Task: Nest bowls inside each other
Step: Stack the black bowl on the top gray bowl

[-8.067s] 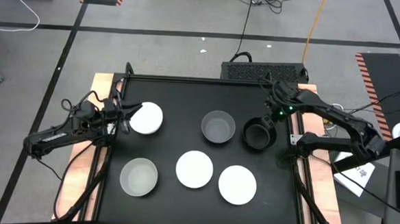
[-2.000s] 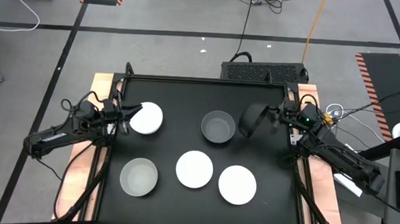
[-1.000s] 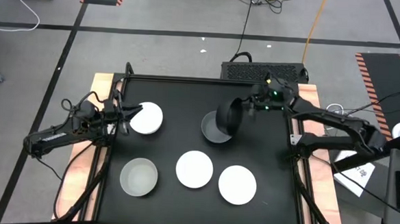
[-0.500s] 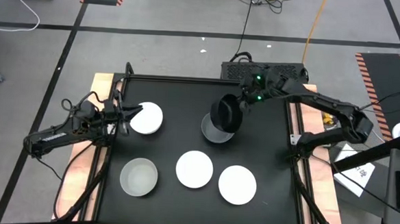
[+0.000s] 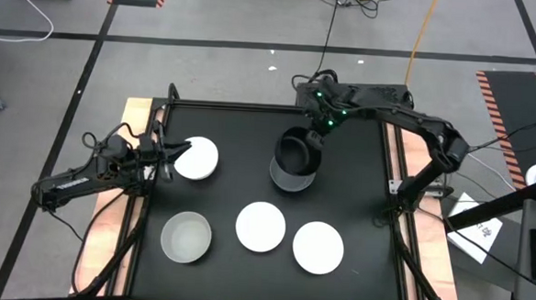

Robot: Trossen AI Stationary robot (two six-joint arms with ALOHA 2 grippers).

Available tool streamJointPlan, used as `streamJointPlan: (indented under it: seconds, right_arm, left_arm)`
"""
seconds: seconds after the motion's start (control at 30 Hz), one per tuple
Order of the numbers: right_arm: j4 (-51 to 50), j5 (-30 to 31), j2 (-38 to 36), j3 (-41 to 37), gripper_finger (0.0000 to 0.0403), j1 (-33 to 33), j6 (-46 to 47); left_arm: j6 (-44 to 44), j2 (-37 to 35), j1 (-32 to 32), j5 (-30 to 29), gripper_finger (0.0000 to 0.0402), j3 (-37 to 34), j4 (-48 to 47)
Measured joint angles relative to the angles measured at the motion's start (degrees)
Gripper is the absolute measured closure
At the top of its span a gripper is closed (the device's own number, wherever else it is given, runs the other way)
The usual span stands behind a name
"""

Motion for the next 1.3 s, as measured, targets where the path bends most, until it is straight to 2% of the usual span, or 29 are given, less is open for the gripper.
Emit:
streamJointPlan:
  seconds: [0.2, 0.97, 1.17, 1.3]
  right_arm:
    - [-4.06, 2.98, 3.72, 2.68, 0.0403, 0.24, -1.30]
    - [-6.44, 3.09, 12.64, 2.70, 0.0403, 3.27, 0.04]
    - [-9.62, 8.67, 12.96, 2.70, 0.0403, 3.89, 0.90]
    - [-8.78, 9.47, 12.96, 2.70, 0.0403, 3.87, 1.57]
  left_arm:
    - [0.02, 0.00, -0.01, 0.00, 0.0360, 0.00, 0.01]
    - [0.09, 0.00, -0.01, 0.42, 0.0360, 0.00, 0.44]
    - [0.07, -0.02, 0.00, 0.42, 0.0360, 0.00, 0.43]
    - [0.07, -0.01, 0.00, 0.42, 0.0360, 0.00, 0.40]
